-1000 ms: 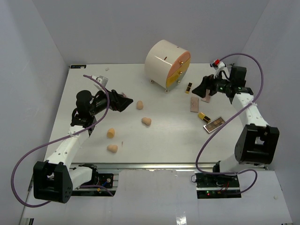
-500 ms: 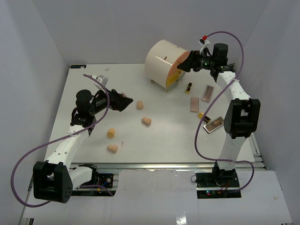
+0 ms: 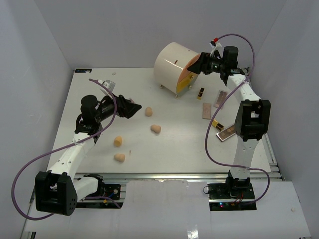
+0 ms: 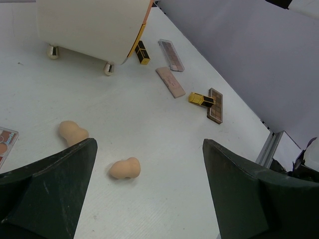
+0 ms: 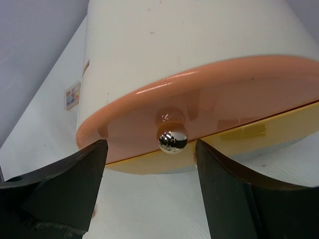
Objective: Organize the makeup
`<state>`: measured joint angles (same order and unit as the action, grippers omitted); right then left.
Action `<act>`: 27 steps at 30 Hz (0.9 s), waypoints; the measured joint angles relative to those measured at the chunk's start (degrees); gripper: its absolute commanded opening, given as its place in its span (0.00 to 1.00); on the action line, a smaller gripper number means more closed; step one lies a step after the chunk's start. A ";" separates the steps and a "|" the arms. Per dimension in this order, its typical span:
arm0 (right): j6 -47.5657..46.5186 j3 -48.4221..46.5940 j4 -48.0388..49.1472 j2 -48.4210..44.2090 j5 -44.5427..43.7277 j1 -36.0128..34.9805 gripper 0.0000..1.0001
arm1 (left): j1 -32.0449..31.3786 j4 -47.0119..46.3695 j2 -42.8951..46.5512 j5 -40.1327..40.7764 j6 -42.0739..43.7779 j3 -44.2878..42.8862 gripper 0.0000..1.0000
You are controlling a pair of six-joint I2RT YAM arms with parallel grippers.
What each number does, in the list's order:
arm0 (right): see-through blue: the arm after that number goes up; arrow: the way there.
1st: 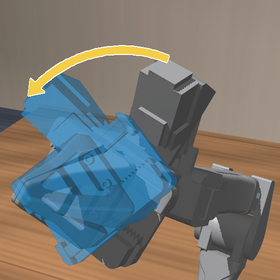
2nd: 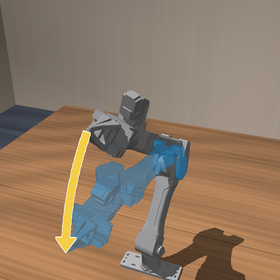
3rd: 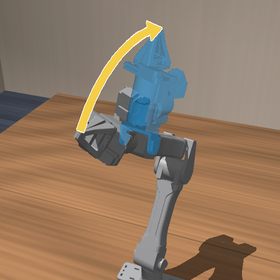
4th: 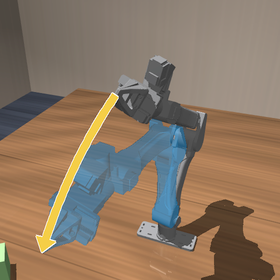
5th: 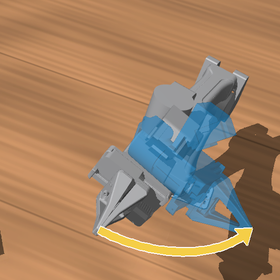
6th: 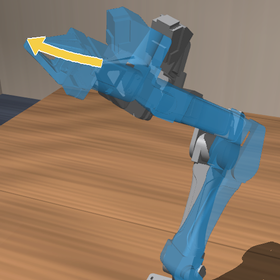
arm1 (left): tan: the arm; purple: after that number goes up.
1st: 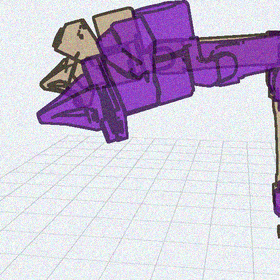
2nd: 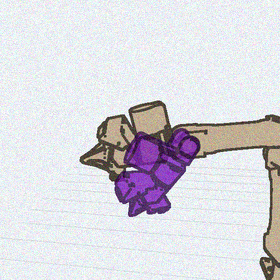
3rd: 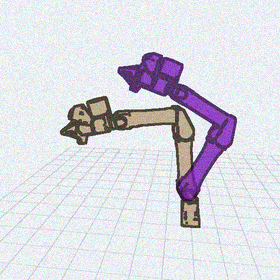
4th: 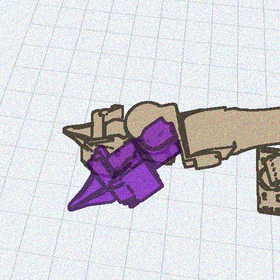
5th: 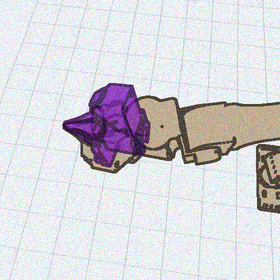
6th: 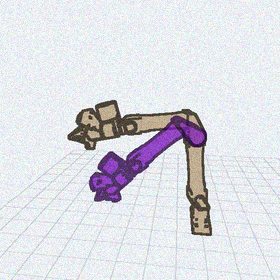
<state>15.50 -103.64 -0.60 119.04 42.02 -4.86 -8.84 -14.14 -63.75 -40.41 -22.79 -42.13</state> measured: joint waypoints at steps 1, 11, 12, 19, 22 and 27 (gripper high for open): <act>-0.01 -0.46 0.26 0.26 -0.11 0.00 0.68 | 0.00 -0.02 0.00 -0.03 0.00 0.00 0.98; 0.16 -1.72 1.22 1.49 -0.28 0.15 0.45 | 0.00 0.01 0.00 -0.12 0.04 0.00 0.98; 0.15 -1.72 1.25 1.49 -0.30 0.21 0.43 | 0.00 0.01 -0.01 -0.12 0.04 0.00 0.98; 0.08 -1.49 2.00 1.49 -0.79 0.47 0.27 | 0.00 0.01 -0.01 -0.10 0.08 0.00 0.98; 0.02 -1.21 2.23 1.49 -0.72 0.63 0.25 | 0.00 0.02 -0.01 -0.10 0.09 0.00 0.98; 0.20 1.79 5.49 0.67 0.07 1.34 0.24 | 0.00 0.18 0.00 -0.10 0.28 0.00 0.98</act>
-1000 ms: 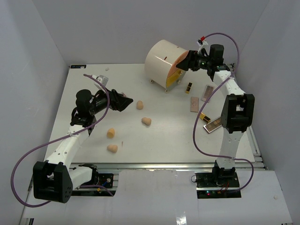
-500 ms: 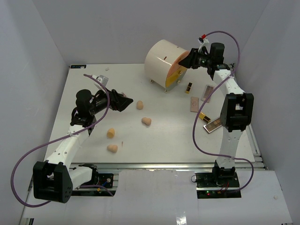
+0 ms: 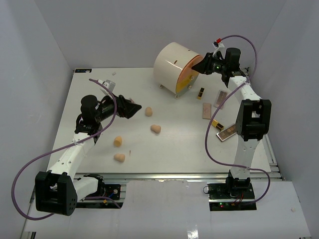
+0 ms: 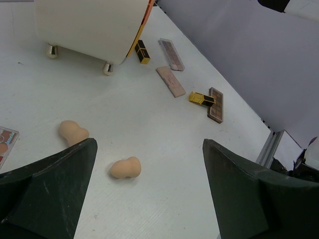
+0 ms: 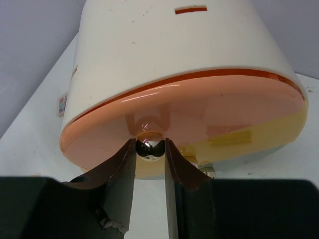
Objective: Organize the makeup
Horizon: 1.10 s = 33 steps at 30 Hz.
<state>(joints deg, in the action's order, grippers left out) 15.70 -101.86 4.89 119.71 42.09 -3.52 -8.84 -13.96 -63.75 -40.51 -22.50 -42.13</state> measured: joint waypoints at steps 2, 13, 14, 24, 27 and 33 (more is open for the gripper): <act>-0.02 1.83 0.92 -1.15 0.23 0.39 0.24 | 0.00 0.00 0.00 0.00 0.02 0.00 0.98; 0.21 15.57 4.98 -9.99 3.85 5.93 0.23 | 0.00 0.16 -0.02 0.00 0.04 0.00 0.98; 0.24 16.51 5.35 -10.54 4.17 6.25 0.24 | 0.00 0.18 -0.01 0.00 0.04 0.00 0.98; 0.37 21.09 7.38 -13.36 5.02 7.31 0.39 | 0.00 0.20 0.00 0.00 0.07 0.00 0.98; 0.53 21.09 7.40 -13.36 5.09 7.31 0.66 | 0.00 0.18 -0.02 0.00 0.09 0.00 0.98; 0.66 21.09 7.14 -13.36 5.13 7.44 0.86 | 0.00 0.20 0.00 0.00 0.20 0.00 0.98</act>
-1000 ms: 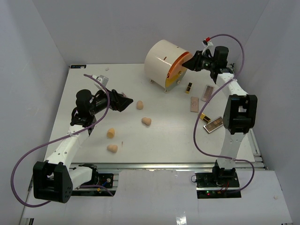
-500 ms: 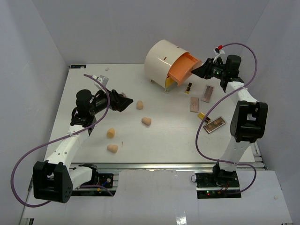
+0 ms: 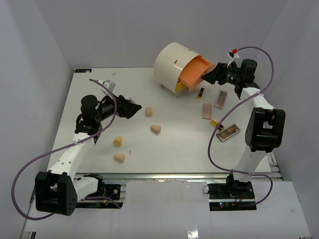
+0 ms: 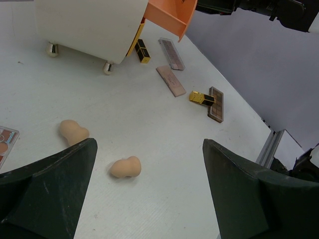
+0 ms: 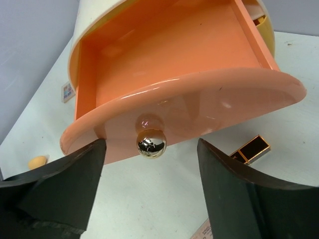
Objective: Organize the makeup
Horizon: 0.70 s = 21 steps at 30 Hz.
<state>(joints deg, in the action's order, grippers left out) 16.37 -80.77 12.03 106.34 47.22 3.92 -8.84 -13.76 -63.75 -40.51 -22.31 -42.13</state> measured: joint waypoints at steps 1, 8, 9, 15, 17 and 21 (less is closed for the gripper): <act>-0.22 0.10 0.00 -0.06 -0.04 0.04 0.87 | 0.00 0.00 -0.01 -0.03 0.00 0.00 0.98; -2.72 5.76 -1.54 -5.47 0.85 1.77 0.93 | 0.00 0.01 -0.73 -0.67 -0.38 -0.29 0.98; -3.23 6.96 -1.90 -6.82 1.54 2.53 0.93 | 0.00 0.02 -1.14 -0.76 -0.62 -0.47 0.98; -14.60 15.80 -8.67 -17.80 7.78 8.85 0.94 | -0.06 0.71 -5.09 -2.31 -2.24 -2.38 0.93; -20.39 19.43 -13.02 -22.88 9.47 9.02 0.93 | -0.62 2.16 -7.32 -2.34 -2.66 -3.67 0.89; -29.03 25.70 -19.27 -31.85 10.90 6.13 0.91 | -5.71 8.44 -12.88 0.96 -2.28 -7.78 0.78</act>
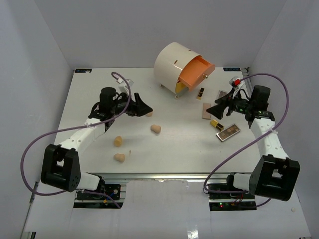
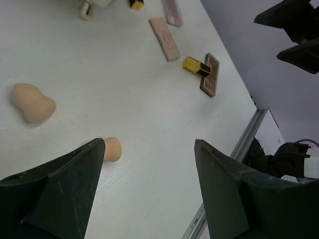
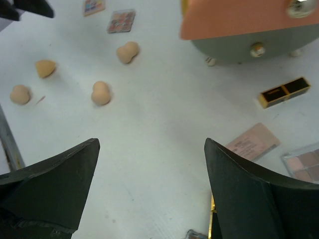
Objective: Organize the makeup
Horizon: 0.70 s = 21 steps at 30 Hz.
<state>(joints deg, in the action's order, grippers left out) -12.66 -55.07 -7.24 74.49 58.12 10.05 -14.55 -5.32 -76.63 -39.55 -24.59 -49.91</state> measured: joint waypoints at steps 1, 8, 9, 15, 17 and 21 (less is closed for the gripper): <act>-1.71 1.74 -1.22 -2.20 0.10 -0.89 0.91 | -1.94 1.82 -1.54 1.53 0.10 -1.15 0.76; -4.55 11.17 -3.54 -12.68 -0.03 -2.96 0.92 | -13.61 13.77 -9.12 18.24 -4.66 -4.68 0.73; -4.54 11.56 -3.29 -13.66 -0.08 -2.96 0.92 | -14.25 15.05 -10.33 20.24 -5.89 -5.18 0.74; -4.52 13.41 -2.85 -18.53 -0.79 -2.96 0.92 | -17.63 20.63 -19.55 31.38 -13.19 -9.42 0.73; -4.53 13.69 -2.80 -19.06 -0.88 -2.94 0.92 | -19.25 22.29 -21.21 34.85 -14.70 -10.34 0.68; -4.51 13.84 -2.82 -19.67 -0.96 -2.95 0.92 | -21.08 24.43 -22.52 39.30 -16.83 -12.26 0.62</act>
<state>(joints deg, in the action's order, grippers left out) -17.17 -41.23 -10.07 54.82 57.17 7.10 -35.64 19.11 -99.14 -0.25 -41.41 -62.17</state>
